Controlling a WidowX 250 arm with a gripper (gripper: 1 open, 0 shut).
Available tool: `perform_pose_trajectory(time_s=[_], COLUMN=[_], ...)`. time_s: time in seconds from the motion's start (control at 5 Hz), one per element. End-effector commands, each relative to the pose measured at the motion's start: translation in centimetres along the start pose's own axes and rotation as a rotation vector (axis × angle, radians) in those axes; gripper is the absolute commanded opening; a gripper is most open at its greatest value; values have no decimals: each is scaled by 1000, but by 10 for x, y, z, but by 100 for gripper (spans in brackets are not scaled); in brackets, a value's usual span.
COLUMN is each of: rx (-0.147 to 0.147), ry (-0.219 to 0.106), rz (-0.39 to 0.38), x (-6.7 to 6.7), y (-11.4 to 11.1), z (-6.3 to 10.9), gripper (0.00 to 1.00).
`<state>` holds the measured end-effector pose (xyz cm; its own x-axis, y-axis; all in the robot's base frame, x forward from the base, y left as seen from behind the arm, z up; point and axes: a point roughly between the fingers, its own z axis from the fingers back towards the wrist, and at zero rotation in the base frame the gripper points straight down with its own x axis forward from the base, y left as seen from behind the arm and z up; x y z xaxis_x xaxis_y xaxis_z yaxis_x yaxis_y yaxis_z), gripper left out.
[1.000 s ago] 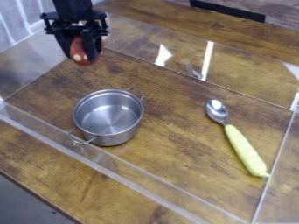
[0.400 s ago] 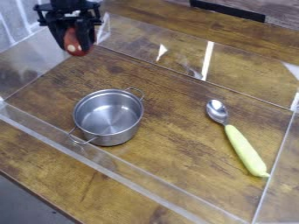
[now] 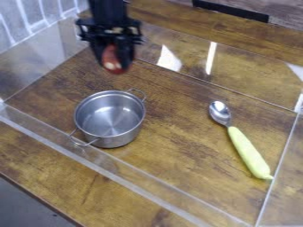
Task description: Remove the mushroom from the silver pot and put it on the table
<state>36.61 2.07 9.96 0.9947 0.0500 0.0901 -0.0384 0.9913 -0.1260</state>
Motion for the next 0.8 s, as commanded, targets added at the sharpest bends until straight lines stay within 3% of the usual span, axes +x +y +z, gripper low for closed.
perform_pose_trajectory(time_s=[0.0,0.2,0.4,0.6], rx=[-13,-16,-22,-24], ry=[-30,-12,15,29], rz=[-62,-103,-178,-209], x=[-9,-24,-40,-53], y=[-47,-79,-116,-138], z=[20,18,-2,-31], gripper=[0,0,0,0])
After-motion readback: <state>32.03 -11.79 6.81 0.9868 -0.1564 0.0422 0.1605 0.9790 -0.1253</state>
